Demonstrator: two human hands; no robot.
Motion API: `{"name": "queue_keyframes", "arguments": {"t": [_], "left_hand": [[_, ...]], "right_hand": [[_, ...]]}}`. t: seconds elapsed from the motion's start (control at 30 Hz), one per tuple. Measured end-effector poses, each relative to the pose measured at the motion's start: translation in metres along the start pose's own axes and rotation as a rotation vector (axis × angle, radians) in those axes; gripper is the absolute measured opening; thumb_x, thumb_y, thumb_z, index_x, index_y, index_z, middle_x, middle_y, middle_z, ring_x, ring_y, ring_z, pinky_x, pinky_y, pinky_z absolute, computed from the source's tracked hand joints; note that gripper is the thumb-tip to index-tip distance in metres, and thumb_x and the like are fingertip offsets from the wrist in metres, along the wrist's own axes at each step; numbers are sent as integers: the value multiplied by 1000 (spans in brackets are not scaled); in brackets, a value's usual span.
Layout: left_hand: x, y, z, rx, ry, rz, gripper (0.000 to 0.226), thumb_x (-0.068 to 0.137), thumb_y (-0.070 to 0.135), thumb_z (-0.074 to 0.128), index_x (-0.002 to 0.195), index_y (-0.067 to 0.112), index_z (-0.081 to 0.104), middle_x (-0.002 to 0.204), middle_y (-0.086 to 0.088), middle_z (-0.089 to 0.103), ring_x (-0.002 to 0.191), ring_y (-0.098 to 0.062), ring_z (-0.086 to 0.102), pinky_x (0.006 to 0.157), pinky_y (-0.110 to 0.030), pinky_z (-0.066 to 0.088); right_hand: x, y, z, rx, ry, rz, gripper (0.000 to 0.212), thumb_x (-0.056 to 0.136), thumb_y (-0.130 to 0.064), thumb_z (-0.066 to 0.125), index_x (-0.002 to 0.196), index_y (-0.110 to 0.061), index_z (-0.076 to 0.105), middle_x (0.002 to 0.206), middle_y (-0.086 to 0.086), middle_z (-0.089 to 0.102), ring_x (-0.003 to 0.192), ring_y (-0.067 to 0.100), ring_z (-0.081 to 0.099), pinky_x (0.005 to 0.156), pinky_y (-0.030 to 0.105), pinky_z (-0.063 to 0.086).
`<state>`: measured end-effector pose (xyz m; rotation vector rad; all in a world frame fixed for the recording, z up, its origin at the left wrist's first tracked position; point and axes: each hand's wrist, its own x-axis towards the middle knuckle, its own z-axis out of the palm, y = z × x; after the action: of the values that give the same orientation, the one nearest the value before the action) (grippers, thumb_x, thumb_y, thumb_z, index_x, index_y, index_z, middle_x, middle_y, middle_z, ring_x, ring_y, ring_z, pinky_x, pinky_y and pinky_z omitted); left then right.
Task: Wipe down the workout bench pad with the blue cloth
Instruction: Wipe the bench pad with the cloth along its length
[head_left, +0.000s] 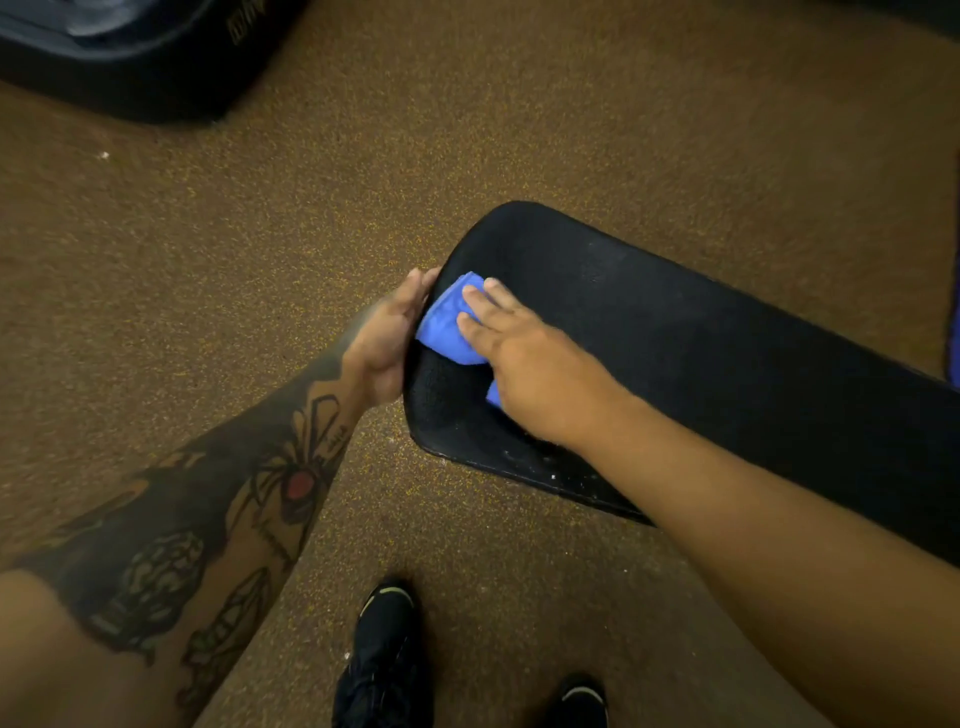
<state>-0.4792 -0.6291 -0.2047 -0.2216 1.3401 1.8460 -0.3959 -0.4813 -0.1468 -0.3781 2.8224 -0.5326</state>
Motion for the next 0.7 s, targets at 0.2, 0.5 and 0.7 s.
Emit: {"name": "queue_keyframes", "arguments": {"t": [0.2,0.5,0.7], "left_hand": [[4,-4,1,-19,4,26,43,105,40,21,121,21,56,98,4,75,90,-10,70,81,-24,56],[1,-10,3,210,40,114,41,106,32,33,143,23,47,138,-4,61,126,-20,59,109,-41,44],[0,-11,3,317,116,149,42,106,33,35,146,25,44,139,0,60,123,-13,60,111,-40,43]], "right_hand": [[-50,-29,15,-25,-96,-243,64,90,-1,47,150,-3,24,162,14,9,150,28,0,119,34,0],[-42,-17,-7,216,132,262,66,98,-49,26,155,-28,1,163,3,-14,148,23,-20,117,44,-7],[-53,-18,31,55,82,191,69,95,-28,44,154,-20,9,164,8,-2,149,28,-13,121,49,5]]}}
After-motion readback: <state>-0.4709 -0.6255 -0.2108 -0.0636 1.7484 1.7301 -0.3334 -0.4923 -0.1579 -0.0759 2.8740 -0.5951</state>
